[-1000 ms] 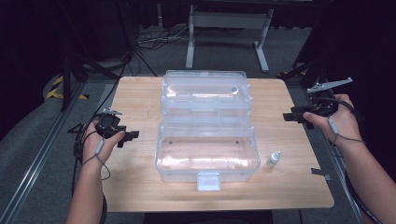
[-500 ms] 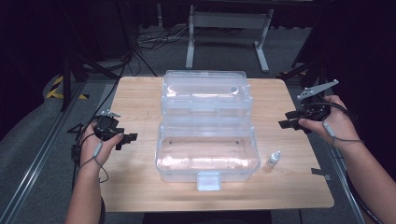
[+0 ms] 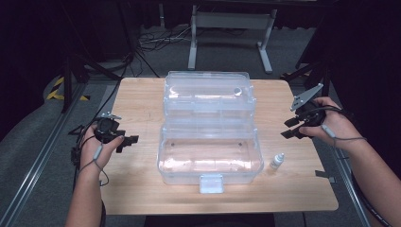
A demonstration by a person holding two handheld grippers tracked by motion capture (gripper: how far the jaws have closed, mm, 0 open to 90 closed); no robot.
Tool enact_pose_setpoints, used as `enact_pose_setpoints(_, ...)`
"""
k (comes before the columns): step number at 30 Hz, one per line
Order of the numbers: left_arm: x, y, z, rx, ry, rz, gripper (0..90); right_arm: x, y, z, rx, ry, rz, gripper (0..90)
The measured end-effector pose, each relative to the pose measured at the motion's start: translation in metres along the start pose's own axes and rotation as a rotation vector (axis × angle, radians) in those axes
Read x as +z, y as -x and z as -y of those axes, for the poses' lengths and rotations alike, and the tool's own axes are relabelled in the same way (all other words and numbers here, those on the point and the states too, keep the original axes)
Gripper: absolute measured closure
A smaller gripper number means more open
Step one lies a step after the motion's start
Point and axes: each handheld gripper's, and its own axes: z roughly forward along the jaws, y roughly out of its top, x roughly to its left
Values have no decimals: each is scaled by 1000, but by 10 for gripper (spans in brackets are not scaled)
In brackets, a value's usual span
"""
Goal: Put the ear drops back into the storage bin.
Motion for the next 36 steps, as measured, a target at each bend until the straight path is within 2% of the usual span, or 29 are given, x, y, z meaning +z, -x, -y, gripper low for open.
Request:
enact_pose_setpoints(6, 0, 0, 0, 1, -2, -1, 358, 3, -1, -1, -50, -42, -22, 535)
enact_pose_setpoints(7, 0, 0, 0, 1, 0, 0, 359, 4, -3, -2, -73, -65, -38, 535)
enact_pose_setpoints(9, 0, 0, 0, 2, -2, -2, 359, 5, -3, -2, -81, -73, -42, 535)
enact_pose_setpoints(11, 0, 0, 0, 1, 0, -1, 359, 7, -5, -2, -106, -86, -55, 535)
enact_pose_setpoints(12, 0, 0, 0, 2, -2, -2, 358, 9, -6, -2, -128, -110, -61, 534)
enact_pose_setpoints(15, 0, 0, 0, 0, 0, 0, 359, 11, -7, -2, -138, -120, -64, 530)
enact_pose_setpoints(16, 0, 0, 0, 1, -2, -2, 359, 13, -8, -3, -158, -143, -70, 528)
enact_pose_setpoints(18, 0, 0, 0, 1, -2, -1, 359, 14, -9, -3, -161, -155, -69, 525)
enact_pose_setpoints(19, -1, 0, 0, 1, 0, -1, 359, 16, -8, -2, -181, -160, -72, 526)
enact_pose_setpoints(21, -1, 0, 0, 1, 1, -1, 359, 18, -10, -2, -187, -166, -72, 528)
enact_pose_setpoints(22, -1, 0, 0, 1, 2, -1, 359, 21, -11, -2, -209, -187, -82, 531)
enact_pose_setpoints(36, 1, -1, 1, -5, 0, 2, 359, 43, -20, 3, -272, -267, -115, 525)
